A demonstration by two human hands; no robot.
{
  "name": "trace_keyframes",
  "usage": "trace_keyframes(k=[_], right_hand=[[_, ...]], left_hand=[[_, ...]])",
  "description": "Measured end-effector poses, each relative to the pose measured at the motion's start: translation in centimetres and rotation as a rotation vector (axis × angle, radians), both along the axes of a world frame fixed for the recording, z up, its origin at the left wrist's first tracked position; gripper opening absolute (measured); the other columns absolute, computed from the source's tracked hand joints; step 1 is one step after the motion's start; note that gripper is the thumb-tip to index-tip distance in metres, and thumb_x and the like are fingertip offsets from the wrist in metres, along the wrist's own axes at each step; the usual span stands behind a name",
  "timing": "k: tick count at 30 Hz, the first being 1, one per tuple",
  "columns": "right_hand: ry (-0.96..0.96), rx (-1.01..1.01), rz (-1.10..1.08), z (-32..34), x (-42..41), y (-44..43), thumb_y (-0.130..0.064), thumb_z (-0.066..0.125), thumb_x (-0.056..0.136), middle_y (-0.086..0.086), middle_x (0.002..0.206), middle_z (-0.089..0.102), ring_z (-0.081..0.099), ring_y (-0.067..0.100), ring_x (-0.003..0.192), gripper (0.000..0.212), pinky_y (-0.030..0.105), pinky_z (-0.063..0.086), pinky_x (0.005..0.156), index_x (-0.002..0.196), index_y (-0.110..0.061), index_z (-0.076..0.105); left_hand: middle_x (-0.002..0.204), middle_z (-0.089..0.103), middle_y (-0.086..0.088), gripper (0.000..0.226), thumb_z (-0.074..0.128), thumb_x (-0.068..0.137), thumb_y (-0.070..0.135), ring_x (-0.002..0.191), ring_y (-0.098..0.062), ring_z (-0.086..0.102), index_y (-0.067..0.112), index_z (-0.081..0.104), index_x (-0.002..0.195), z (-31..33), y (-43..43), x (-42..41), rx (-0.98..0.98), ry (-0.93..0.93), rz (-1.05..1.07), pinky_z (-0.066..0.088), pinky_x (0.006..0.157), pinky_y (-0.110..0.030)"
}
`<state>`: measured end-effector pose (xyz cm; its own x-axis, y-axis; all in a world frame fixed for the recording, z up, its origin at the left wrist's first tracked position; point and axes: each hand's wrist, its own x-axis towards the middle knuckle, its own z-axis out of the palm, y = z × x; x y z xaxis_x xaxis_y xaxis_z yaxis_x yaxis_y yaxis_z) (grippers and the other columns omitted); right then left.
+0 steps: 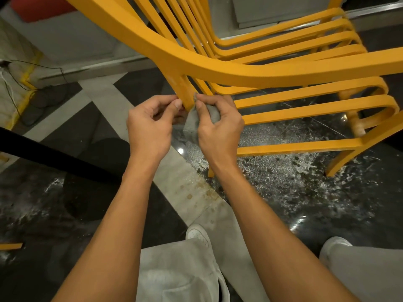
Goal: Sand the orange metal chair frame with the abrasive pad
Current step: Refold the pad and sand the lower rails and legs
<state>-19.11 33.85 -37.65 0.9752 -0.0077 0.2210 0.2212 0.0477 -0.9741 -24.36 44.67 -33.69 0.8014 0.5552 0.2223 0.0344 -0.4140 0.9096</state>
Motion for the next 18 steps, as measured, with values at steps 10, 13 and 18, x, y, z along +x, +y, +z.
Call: trace_keyframes(k=[10,13,18], right_hand=[[0.012,0.037,0.027,-0.7,0.1,-0.1,-0.006,0.07,0.096,0.002,0.107,0.069,0.066,0.006,0.104,0.016,0.031,0.055,0.096,0.108,-0.009,0.08],[0.081,0.049,-0.004,-0.1,0.8,0.4,-0.009,0.071,0.094,-0.001,0.104,0.07,0.067,0.005,0.102,0.014,0.036,0.055,0.096,0.103,-0.013,0.081],[-0.028,0.122,0.011,1.4,0.5,0.8,-0.009,0.072,0.094,0.004,0.109,0.072,0.067,0.014,0.11,0.014,0.038,0.054,0.101,0.105,-0.009,0.08]], left_hand=[[0.098,0.081,-0.004,0.011,0.071,0.101,0.013,0.094,-0.02,0.079,0.017,0.079,0.108,0.1,0.1,-0.1,-0.02,0.0,-0.023,0.065,0.085,-0.035],[0.099,0.081,-0.003,0.011,0.071,0.101,0.014,0.094,-0.02,0.079,0.018,0.079,0.107,0.0,0.1,0.0,-0.006,0.001,-0.031,0.065,0.085,-0.036],[0.103,0.081,-0.002,0.013,0.07,0.102,0.014,0.099,-0.016,0.078,0.014,0.079,0.111,0.2,0.2,-0.2,0.009,-0.007,-0.035,0.063,0.086,-0.031]])
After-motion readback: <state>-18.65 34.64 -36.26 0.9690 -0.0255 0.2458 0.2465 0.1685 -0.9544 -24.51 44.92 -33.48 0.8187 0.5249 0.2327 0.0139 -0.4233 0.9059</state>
